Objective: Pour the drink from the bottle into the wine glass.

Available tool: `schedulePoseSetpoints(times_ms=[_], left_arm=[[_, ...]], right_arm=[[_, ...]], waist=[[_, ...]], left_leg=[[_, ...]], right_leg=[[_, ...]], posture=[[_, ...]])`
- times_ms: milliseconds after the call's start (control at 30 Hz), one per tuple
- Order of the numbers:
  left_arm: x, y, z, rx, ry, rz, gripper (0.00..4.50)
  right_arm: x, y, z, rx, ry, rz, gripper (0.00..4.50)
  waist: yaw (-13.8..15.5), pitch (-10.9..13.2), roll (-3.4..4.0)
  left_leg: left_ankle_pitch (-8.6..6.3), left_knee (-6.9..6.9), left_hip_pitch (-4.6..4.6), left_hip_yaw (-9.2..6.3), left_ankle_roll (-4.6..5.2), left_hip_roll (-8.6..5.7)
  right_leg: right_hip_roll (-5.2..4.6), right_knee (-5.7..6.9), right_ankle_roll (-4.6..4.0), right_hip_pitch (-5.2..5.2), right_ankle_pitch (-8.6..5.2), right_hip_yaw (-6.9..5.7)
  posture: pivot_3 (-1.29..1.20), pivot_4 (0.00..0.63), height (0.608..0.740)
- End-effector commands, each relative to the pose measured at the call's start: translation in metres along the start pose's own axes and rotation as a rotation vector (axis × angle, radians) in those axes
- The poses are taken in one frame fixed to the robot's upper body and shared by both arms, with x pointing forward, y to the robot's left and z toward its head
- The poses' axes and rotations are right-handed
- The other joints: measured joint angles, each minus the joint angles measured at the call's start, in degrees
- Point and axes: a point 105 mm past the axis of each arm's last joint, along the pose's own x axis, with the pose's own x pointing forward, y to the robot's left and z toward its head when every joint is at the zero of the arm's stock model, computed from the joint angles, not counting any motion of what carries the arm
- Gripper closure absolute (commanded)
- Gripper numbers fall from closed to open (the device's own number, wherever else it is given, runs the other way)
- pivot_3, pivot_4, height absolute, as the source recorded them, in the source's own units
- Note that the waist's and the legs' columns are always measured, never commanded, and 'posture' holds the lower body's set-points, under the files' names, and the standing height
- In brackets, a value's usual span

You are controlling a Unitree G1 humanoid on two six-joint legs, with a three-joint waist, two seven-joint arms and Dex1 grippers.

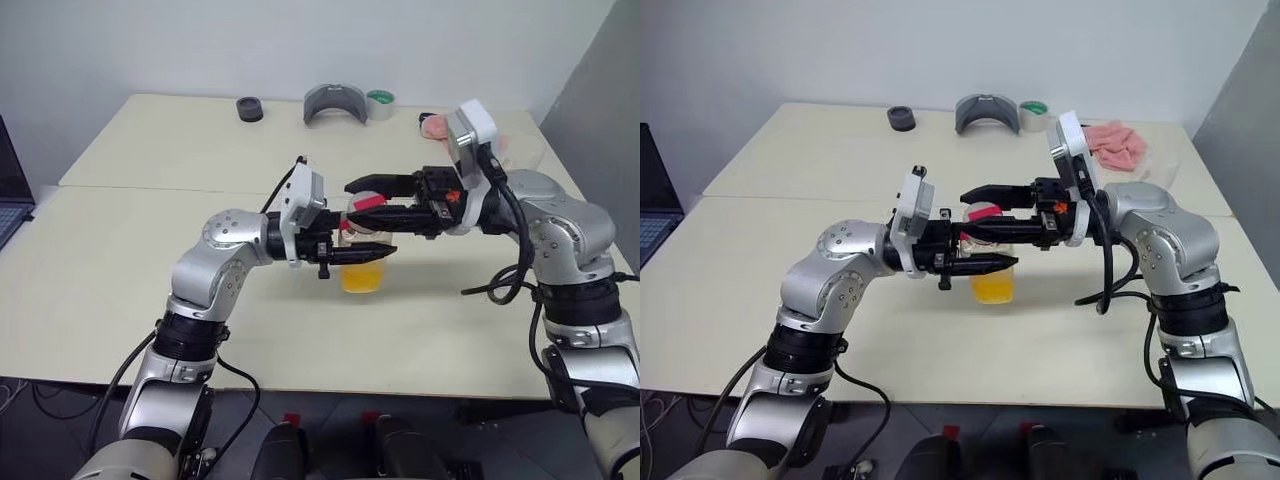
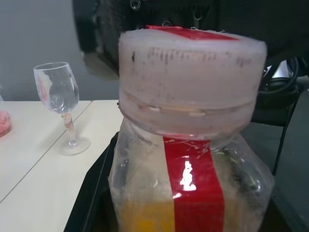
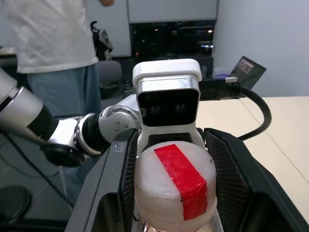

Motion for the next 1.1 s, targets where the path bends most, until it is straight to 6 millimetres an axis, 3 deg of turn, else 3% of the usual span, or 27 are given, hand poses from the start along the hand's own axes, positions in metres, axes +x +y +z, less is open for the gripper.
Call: schedulePoseSetpoints(times_ms=[33, 233, 500, 633, 800, 1100], left_arm=[[0.006, -0.006, 0.015, 0.032, -0.042, -0.039, 2.63], [0.006, -0.005, 0.014, 0.031, -0.039, -0.039, 2.63], [0.007, -0.002, 0.014, 0.027, -0.039, -0.043, 2.63], [0.008, 0.0, 0.013, 0.027, -0.038, -0.044, 2.63], [0.007, 0.004, 0.011, 0.027, -0.037, -0.033, 2.63], [0.008, 0.015, 0.01, 0.024, -0.044, -0.007, 2.63]], right_arm=[[0.014, 0.011, 0.004, -0.091, 0.033, 0.138, 2.64], [0.007, 0.005, 0.0, -0.072, 0.061, 0.132, 2.64], [-0.005, 0.003, 0.005, -0.06, 0.084, 0.08, 0.12], [-0.016, -0.001, 0.006, -0.099, 0.133, -0.019, 0.05], [-0.026, -0.001, 0.021, -0.058, 0.106, -0.236, 0.05], [-0.006, 0.022, 0.015, 0.012, 0.009, -0.575, 0.05]], waist=[[0.0, 0.0, 0.0], [0.0, 0.0, 0.02], [0.0, 0.0, 0.05], [0.1, 0.0, 0.05], [0.0, 0.0, 0.05], [-0.1, 0.0, 0.07]], left_leg=[[0.0, 0.0, 0.0, 0.01, 0.0, 0.0], [0.0, 0.01, 0.0, 0.0, -0.01, 0.01], [0.0, 0.01, 0.01, 0.01, -0.01, -0.01], [0.0, 0.01, 0.0, 0.02, -0.01, -0.02], [0.0, 0.01, 0.0, 0.02, -0.01, -0.02], [0.01, 0.0, -0.01, 0.04, -0.01, -0.02]], right_leg=[[0.0, 0.0, 0.0, 0.0, 0.0, 0.0], [-0.01, 0.02, -0.01, -0.01, 0.0, -0.01], [-0.05, 0.03, -0.01, -0.01, 0.01, -0.03], [-0.09, 0.02, -0.01, -0.01, 0.0, -0.04], [-0.09, 0.03, -0.01, -0.01, 0.0, -0.04], [-0.09, 0.04, 0.0, -0.02, 0.0, 0.01]], posture=[[0.0, 0.15, 0.74], [0.0, 0.15, 0.74], [0.0, 0.15, 0.74], [0.0, 0.15, 0.74], [0.0, 0.15, 0.74], [0.0, 0.15, 0.74]])
